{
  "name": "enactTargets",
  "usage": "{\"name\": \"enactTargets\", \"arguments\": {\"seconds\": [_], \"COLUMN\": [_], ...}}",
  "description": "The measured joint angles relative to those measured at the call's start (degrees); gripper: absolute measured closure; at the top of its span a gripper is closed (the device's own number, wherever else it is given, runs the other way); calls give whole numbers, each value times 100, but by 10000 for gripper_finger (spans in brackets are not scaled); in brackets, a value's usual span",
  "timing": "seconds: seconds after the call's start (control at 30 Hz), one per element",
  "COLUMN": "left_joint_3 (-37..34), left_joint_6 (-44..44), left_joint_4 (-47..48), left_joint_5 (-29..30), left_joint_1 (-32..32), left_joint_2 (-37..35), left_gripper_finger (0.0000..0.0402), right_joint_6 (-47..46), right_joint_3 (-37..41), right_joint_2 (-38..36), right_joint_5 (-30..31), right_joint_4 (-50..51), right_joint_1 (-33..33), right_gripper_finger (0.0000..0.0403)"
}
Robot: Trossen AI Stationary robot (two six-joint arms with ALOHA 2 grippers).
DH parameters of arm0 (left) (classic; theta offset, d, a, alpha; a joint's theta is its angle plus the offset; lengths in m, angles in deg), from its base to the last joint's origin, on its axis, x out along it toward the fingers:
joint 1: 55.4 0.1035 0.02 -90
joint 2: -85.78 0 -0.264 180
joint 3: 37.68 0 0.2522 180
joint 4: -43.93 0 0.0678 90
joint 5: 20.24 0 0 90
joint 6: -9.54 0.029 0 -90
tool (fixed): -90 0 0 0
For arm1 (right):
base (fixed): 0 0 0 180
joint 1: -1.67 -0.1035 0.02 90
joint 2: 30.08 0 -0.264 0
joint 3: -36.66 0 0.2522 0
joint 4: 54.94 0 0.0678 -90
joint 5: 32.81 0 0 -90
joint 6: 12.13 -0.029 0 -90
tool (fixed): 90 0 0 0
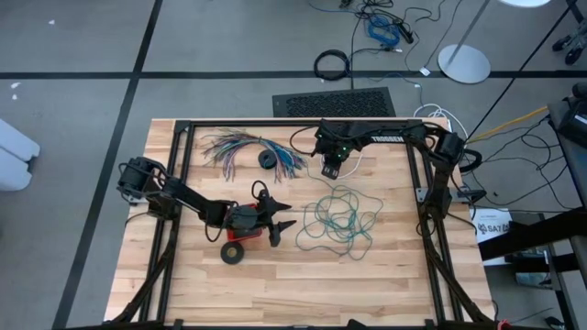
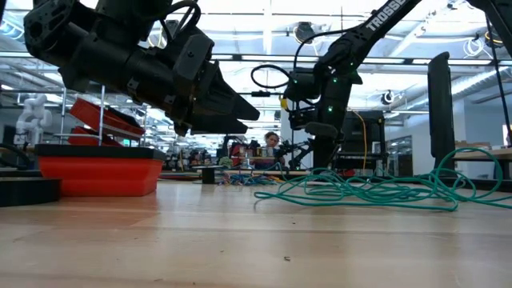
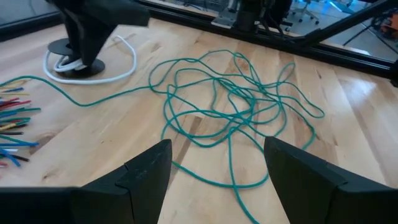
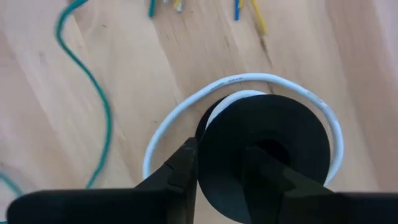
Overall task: Coil cords
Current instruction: Uncoil the white wire from the spool
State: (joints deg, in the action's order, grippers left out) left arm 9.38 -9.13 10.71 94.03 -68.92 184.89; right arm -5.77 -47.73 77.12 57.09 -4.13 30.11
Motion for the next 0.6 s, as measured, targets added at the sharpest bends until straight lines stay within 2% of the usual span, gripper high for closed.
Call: {"name": "enactTargets", "arguments": {"seconds": [0.1, 0.3, 0.6], "left_joint_3": [0, 0, 74], "left_joint_6": [49, 344, 1154], "left_joint_4": [-2, -237, -913], "left_joint_5": [177, 975, 968], "left_joint_1": [0, 80, 481], "left_joint_2": [0, 0, 4], "left_gripper_finger": [139, 139, 139], "right_joint_6": [38, 38, -95], "right_joint_3": [0, 0, 0], "right_joint_2": [-81, -607, -1947], "right_joint_5": [323, 693, 940], "right_joint_4": [-1, -7, -3], "right_joint_1": [-153, -534, -1316], "right_gripper_finger": [321, 323, 324]}}
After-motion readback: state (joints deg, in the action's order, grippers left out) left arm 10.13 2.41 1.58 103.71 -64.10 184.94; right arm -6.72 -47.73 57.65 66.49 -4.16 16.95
